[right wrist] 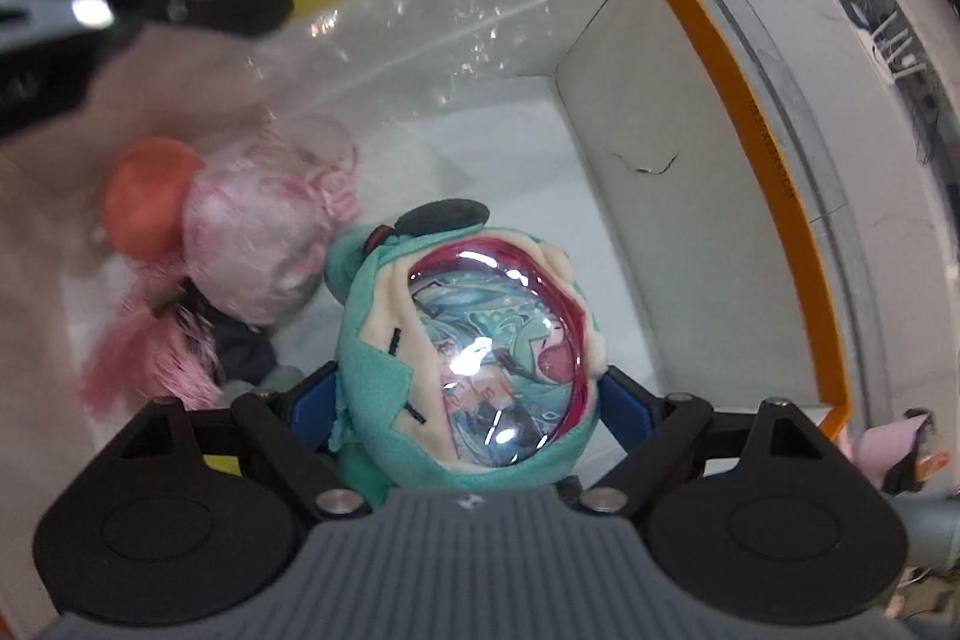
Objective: Organize soft objects
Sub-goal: 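Open both tools to drop the plush and plastic bag into the orange box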
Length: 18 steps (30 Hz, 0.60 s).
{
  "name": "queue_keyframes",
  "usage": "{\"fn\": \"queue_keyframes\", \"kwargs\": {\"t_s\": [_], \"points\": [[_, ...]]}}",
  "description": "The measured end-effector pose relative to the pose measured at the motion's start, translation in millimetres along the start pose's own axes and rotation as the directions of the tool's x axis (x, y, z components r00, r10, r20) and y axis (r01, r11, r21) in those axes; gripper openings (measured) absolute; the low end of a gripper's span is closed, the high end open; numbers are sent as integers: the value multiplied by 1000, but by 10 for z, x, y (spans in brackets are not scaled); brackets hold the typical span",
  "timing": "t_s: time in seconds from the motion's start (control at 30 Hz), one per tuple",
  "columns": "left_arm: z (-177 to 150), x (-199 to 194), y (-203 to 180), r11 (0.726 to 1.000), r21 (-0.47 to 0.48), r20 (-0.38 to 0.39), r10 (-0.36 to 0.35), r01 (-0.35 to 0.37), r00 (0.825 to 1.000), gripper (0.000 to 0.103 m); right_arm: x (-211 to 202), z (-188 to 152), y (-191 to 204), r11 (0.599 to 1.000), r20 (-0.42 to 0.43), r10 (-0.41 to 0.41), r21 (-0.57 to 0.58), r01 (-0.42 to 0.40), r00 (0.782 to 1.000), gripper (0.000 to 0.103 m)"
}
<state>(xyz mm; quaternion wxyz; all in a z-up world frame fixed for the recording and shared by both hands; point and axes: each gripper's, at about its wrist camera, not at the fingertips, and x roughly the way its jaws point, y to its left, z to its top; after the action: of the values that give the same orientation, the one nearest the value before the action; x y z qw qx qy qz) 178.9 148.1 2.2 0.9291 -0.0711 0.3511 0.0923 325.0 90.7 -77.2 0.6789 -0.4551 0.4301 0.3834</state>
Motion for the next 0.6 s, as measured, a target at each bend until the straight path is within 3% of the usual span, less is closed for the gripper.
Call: {"fn": "queue_keyframes", "kwargs": {"t_s": [0.07,0.37,0.47,0.6], "points": [[-1,-11,6,1000,-9,0,-1,1,1000,0,37,-15,28,999,-6,-19,-31,18,1000,87],[8,-41,23,1000,-21,5,-2,2,1000,0,-41,9,26,999,-5,-16,45,16,1000,91],[18,-60,37,1000,-23,13,-6,6,1000,0,-158,13,-7,996,30,3,91,-5,1000,96],[28,-75,33,1000,-22,33,-16,17,999,0,-423,-46,61,991,91,-49,129,37,995,100]]}}
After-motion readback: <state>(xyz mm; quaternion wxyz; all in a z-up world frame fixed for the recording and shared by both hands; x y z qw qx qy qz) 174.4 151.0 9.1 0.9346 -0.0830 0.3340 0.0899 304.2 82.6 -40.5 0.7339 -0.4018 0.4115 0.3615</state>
